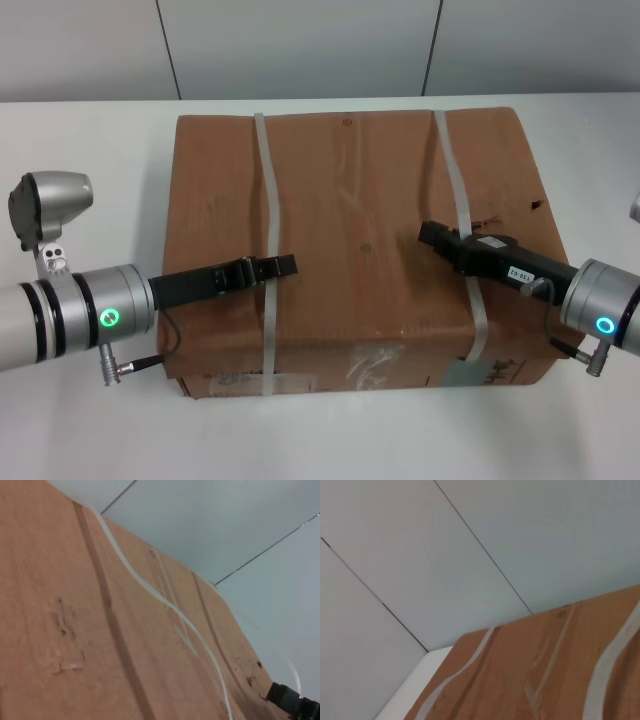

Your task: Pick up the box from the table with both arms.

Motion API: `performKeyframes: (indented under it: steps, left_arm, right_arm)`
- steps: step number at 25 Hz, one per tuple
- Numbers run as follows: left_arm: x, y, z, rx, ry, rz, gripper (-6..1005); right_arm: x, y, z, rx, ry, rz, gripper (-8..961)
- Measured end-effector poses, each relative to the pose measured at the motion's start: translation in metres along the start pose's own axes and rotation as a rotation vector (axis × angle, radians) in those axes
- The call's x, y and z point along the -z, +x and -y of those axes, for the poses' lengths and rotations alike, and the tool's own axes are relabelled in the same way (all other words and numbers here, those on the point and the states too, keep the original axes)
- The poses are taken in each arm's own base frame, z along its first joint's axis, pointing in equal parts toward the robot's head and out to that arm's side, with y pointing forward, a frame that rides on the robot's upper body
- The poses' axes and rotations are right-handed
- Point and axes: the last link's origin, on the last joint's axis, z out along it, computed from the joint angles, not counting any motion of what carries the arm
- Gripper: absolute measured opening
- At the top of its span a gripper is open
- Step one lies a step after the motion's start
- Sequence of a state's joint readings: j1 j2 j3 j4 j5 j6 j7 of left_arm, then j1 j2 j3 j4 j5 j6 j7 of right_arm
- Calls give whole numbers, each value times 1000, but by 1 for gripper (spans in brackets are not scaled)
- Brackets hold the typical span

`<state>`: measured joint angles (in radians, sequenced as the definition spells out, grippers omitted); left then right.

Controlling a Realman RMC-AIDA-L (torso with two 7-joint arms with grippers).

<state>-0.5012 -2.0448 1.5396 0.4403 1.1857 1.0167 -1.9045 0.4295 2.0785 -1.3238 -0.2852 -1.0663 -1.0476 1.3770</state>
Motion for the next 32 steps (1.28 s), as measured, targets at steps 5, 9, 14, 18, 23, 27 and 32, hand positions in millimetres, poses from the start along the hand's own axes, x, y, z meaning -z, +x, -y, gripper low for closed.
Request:
performKeyframes:
  steps: [5,9,14,18,23,27,32]
  left_arm:
    - [0,1,0,-5,0,2,107]
    - [0,1,-1,-5,-2,-1,108]
    - [1,3,-2,5,-13,-10,109]
    - [-1,11,-11,-25,-45,-24,110]
    - [-2,26,-23,-76,-77,-54,116]
    - [-4,34,-32,-109,-100,-73,111]
    - [-1,37,-35,-99,-118,-103,108]
  right_arm:
    - [0,0,0,2,3,-1,98]
    - [0,0,1,3,4,-1,98]
    - [-1,-3,-1,10,-4,7,99]
    - [-2,-10,-3,28,-20,24,99]
    - [-4,-18,-8,49,-45,41,100]
    - [-4,-23,-15,67,-89,59,101]
    - [2,-30,-17,98,-104,94,101]
